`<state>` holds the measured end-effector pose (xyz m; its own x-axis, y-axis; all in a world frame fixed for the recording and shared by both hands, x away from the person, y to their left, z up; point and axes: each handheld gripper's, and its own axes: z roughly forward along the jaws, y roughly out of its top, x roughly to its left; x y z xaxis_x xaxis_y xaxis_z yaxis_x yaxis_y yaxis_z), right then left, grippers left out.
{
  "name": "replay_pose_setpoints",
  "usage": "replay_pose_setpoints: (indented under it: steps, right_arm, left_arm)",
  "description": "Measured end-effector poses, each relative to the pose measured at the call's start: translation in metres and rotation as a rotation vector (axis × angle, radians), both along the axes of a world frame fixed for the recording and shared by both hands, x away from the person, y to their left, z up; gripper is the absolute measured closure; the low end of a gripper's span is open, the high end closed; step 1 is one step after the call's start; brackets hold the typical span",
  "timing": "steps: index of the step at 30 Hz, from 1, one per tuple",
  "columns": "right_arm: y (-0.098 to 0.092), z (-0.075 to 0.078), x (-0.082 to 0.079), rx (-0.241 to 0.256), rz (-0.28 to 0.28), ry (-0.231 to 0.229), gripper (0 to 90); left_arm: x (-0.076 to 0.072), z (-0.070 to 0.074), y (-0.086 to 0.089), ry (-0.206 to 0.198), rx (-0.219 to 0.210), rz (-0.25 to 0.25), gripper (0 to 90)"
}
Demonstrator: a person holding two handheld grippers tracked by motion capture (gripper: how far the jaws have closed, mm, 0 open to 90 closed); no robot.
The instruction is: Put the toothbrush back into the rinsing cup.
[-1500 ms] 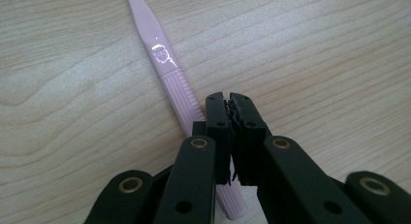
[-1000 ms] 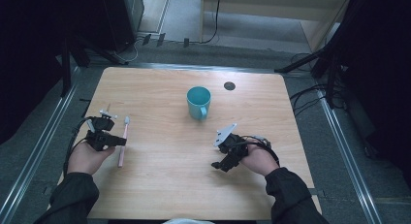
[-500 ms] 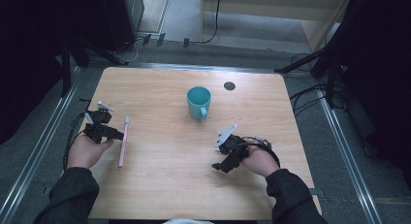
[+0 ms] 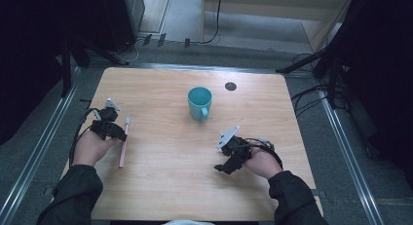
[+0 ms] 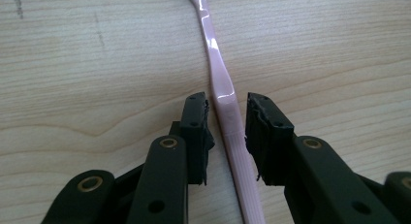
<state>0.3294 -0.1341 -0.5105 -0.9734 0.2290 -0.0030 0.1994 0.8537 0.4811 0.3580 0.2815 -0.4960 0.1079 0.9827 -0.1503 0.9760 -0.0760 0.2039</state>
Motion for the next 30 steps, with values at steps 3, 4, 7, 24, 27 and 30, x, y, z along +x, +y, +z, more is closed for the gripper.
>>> replay_pose_setpoints:
  steps: [3, 4, 7, 24, 27, 30]
  right_arm:
    - [-0.001, 0.0, 0.0, 0.0, 0.002, -0.005, 21.2]
    - [-0.001, 0.0, 0.0, 0.0, 0.001, 0.002, 21.2]
    - [-0.001, -0.001, -0.001, -0.001, -0.001, 0.002, 21.2]
    - [-0.001, -0.002, -0.001, -0.008, 0.001, 0.0, 21.2]
    - [-0.001, -0.002, -0.001, -0.01, 0.002, 0.0, 21.2]
    - [-0.001, -0.002, -0.001, -0.012, 0.005, -0.001, 21.2]
  left_arm:
    - [0.003, -0.003, -0.001, 0.014, 0.008, 0.001, 69.3]
    - [0.004, -0.004, -0.001, 0.019, 0.015, 0.001, 69.3]
    - [0.006, -0.007, -0.003, 0.034, 0.025, 0.0, 68.7]
    - [0.007, -0.011, -0.007, 0.044, 0.031, -0.012, 72.1]
    - [0.007, -0.011, -0.006, 0.052, 0.032, -0.021, 74.8]
    - [0.006, -0.011, -0.005, 0.052, 0.038, -0.027, 77.3]
